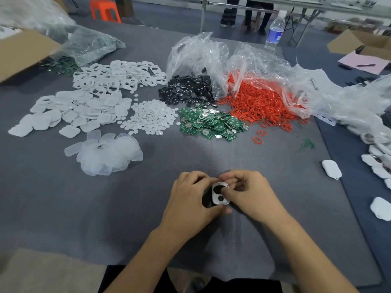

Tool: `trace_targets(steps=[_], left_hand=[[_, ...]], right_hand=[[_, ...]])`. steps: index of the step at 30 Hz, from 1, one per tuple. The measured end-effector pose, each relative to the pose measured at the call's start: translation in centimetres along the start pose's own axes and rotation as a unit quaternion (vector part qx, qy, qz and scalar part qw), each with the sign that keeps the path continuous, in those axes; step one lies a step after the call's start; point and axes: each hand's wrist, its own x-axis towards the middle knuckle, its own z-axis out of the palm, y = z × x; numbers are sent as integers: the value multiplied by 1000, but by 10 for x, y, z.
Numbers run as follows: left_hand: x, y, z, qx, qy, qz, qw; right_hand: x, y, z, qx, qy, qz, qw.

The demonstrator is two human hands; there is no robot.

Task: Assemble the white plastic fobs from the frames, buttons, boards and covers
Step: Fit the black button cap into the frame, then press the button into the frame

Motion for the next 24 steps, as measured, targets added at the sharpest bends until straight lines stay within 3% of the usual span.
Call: trace_targets(steps=[8,12,15,20,24], left_hand=[[1,2,-3,25,-46,-13,999],[21,-2,-22,-105,-91,-76,987],[45,-22,-45,-124,-1,-118,985],[83,-60,-64,-31,140,-229,963],[97,-81,-68,2,206,-234,950]], right_hand=[[-4,3,-1,-60,55,-25,996],[15,-27,12,-62,84,-66,992],[48,-55,48,-59,85,-119,987],[108,-87,119,-49,78,-135,987],[136,-96,143,-62,122,-148,980]])
